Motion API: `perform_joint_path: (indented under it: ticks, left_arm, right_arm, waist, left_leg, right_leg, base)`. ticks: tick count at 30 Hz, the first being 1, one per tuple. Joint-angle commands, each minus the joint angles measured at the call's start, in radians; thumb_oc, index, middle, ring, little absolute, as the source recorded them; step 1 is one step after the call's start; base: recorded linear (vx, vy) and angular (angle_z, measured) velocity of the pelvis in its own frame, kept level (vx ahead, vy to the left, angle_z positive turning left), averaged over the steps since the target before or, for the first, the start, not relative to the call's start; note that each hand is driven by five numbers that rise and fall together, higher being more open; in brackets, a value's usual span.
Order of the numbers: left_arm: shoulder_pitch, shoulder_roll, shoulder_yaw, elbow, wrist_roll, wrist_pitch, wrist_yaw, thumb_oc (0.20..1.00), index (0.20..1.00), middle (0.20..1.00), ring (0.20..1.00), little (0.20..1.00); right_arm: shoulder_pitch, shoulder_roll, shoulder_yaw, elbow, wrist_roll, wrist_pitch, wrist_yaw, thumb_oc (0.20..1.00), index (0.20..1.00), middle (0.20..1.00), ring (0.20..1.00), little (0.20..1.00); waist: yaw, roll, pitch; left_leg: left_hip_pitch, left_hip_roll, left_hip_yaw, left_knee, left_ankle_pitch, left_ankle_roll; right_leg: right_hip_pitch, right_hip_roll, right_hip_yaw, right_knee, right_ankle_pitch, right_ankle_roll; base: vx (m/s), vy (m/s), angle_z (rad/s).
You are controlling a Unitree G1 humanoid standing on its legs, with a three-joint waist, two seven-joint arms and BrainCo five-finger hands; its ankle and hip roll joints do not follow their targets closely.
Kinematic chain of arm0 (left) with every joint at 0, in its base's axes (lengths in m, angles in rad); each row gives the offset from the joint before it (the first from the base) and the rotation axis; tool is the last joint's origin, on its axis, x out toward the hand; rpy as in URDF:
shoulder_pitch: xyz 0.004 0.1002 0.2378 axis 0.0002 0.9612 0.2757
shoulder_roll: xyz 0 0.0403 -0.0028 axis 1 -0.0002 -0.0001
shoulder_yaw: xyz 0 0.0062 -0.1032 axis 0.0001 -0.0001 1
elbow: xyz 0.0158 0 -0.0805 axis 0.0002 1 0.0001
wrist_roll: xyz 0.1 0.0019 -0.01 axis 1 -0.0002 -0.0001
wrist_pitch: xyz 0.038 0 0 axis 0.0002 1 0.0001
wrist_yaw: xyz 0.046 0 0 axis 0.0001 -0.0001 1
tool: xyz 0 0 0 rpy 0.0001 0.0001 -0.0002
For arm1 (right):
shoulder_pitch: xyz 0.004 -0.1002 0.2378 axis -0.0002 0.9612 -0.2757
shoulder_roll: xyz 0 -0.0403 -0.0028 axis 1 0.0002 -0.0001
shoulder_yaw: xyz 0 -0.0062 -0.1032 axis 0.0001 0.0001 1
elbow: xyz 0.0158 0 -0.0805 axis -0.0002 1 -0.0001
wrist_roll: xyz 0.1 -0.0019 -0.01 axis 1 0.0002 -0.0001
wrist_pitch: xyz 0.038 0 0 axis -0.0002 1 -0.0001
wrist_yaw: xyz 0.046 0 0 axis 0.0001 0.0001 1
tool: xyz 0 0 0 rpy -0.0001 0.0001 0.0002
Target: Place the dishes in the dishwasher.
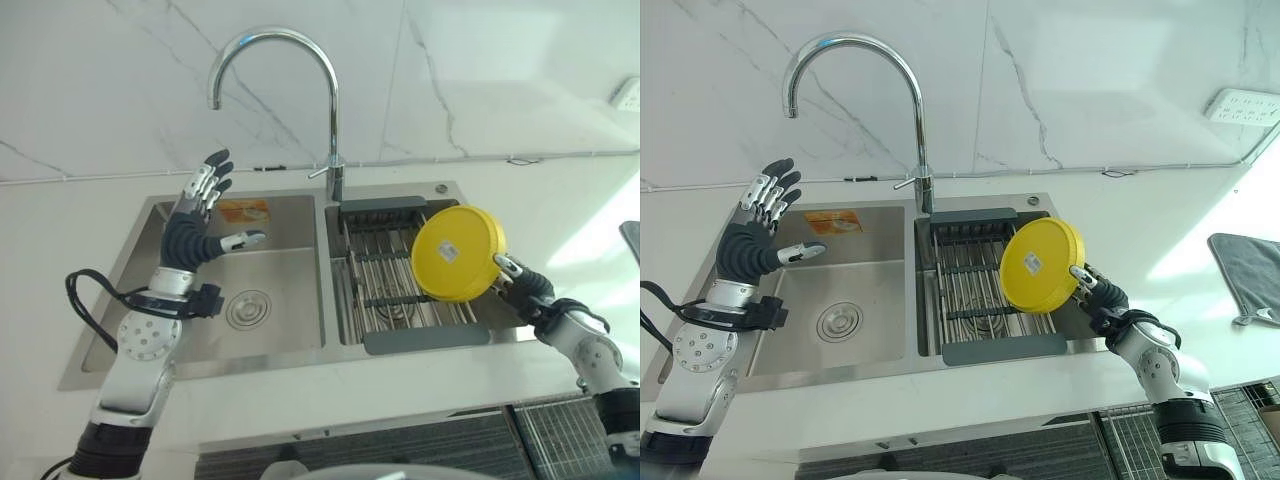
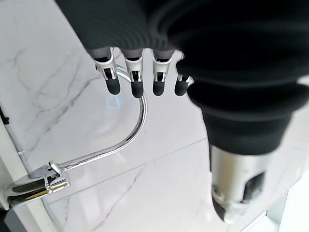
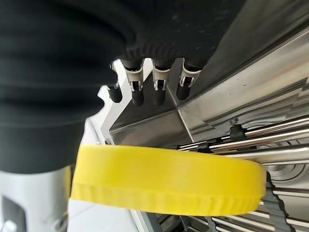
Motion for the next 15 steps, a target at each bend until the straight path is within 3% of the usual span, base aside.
perform_joint_path:
  ticks: [1,15]
  left_arm:
    - [-0.064,0.047,0.006,-0.002,-0.017,-0.031,0.026,1.000,1.000,1.000,1.000,1.000]
    - [-0.063,0.050,-0.005,-0.002,-0.025,-0.019,0.022,1.000,1.000,1.000,1.000,1.000]
  right_arm:
    - [-0.109,-0.071,0.009,0.032,-0.010,-0.008,0.017,1.000,1.000,1.000,1.000,1.000]
    - [-0.130,-0.088,0.011,0.034,-0.009,-0.008,-0.020,1.000,1.000,1.000,1.000,1.000]
  waist:
    - [0.026,0.002,-0.018]
    - [0.028,0.000,-0.014]
  left_leg:
    - [0.055,0.049,0.053,0.003,-0.097,-0.037]
    - [0.057,0.047,0.052,0.003,-0.098,-0.036]
  right_leg:
    - [0.032,-0.020,-0.013,0.001,-0.097,0.027]
    - [0.033,-0.020,-0.013,0.001,-0.096,0.028]
  base:
    - [0.00,0.000,0.00]
    - [0.00,0.000,0.00]
